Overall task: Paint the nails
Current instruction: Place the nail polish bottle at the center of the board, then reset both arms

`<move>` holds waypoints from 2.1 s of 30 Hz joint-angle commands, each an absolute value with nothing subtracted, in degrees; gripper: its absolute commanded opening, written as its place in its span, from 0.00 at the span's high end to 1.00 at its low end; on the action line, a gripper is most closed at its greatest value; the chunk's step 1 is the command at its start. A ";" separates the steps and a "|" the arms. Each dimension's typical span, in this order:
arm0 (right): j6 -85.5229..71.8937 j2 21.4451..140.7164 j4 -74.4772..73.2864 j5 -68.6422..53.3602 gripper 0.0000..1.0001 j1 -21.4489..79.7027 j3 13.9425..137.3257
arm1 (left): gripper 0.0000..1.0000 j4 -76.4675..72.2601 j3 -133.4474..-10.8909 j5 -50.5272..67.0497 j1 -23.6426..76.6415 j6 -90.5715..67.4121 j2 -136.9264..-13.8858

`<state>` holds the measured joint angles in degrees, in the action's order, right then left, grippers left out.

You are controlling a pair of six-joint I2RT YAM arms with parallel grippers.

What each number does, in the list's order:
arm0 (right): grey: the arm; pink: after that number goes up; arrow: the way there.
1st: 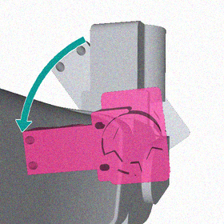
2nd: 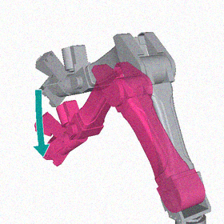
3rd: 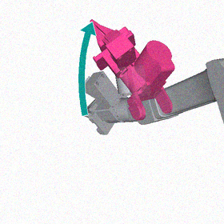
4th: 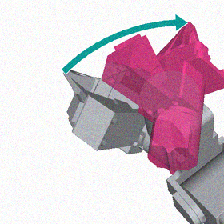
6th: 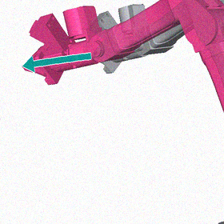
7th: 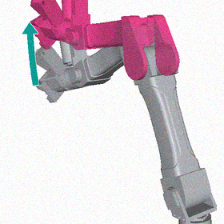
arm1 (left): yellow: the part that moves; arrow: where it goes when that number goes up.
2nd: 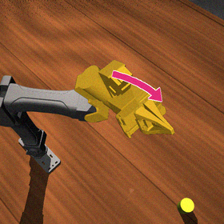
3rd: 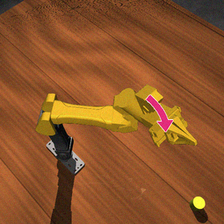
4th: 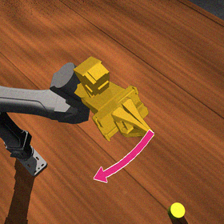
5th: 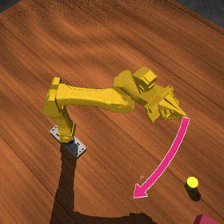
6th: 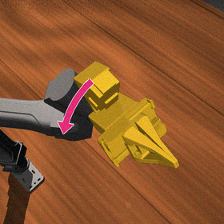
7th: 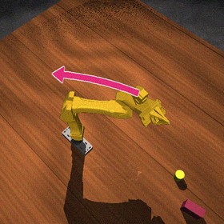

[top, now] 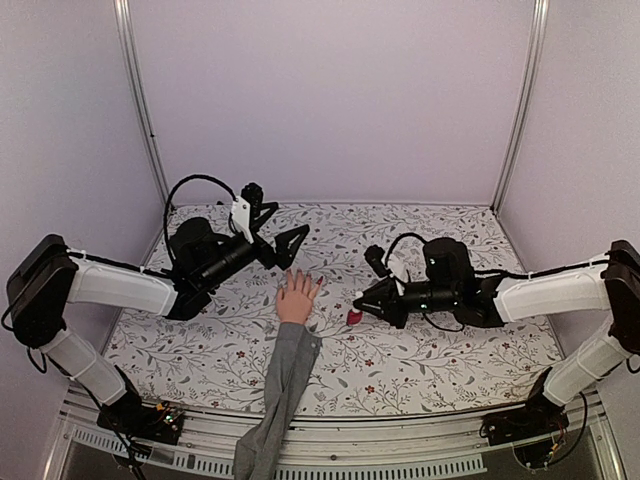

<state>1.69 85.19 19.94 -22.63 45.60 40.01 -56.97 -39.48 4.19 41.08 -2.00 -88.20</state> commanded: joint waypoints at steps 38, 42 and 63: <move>8.79 86.14 25.86 -15.14 0.26 56.95 30.17 | 0.00 -55.27 -40.57 4.62 40.28 -0.79 -86.69; 8.15 82.82 22.77 -17.28 0.01 56.89 30.93 | 0.00 -51.07 -42.62 4.46 40.30 -1.14 -86.23; -3.72 69.76 18.12 -16.34 0.01 34.76 46.46 | 0.00 -12.27 -62.45 -6.14 30.83 -16.48 -92.94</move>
